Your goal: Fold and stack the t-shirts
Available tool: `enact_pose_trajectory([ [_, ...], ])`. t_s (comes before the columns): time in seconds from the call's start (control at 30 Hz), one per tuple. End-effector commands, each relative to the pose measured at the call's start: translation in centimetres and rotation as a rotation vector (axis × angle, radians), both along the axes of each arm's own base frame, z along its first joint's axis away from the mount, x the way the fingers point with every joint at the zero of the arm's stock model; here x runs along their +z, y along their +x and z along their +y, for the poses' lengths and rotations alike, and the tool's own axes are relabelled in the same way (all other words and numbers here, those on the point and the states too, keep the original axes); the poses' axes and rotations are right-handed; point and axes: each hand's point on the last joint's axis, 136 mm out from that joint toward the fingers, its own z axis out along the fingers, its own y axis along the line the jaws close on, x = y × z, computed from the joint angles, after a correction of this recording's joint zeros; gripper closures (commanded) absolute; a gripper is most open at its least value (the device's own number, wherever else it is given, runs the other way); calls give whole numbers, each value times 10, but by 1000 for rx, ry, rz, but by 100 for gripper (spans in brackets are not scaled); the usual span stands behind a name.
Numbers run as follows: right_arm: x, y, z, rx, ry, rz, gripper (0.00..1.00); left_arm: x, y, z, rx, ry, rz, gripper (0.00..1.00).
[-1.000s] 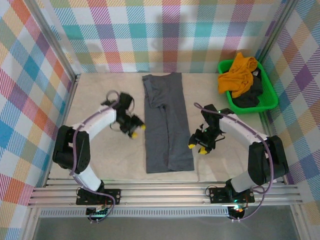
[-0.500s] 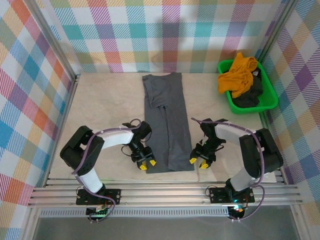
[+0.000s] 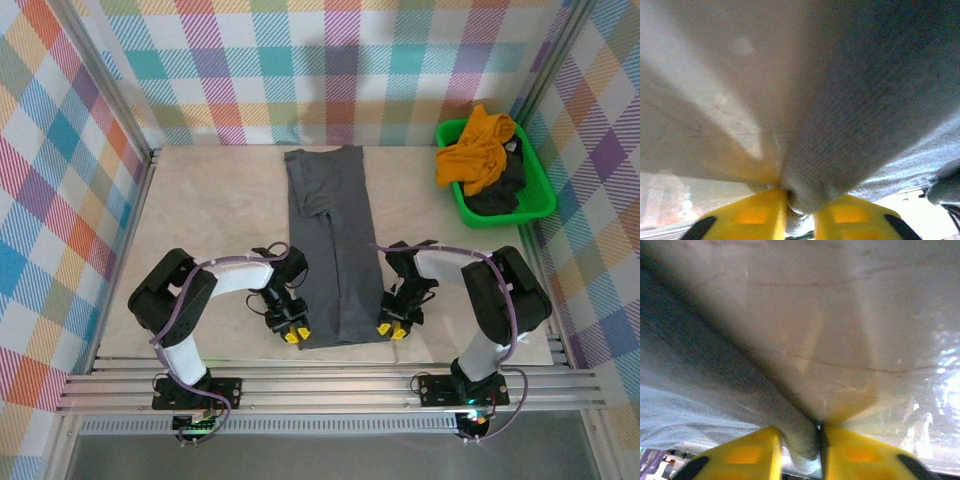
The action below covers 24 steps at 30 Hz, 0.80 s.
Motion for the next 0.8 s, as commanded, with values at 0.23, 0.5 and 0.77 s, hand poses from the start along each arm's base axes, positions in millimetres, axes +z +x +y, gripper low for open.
enact_pose_trajectory([
  [0.23,22,-1,22,29,106,-60,100,10,-12,21,-28,67,-44,100],
  [0.5,74,33,20,-10,107,-178,100,71,48,15,181,-21,-227,100],
  [0.77,116,146,34,-116,146,-364,100,109,166,7,360,-104,-381,100],
])
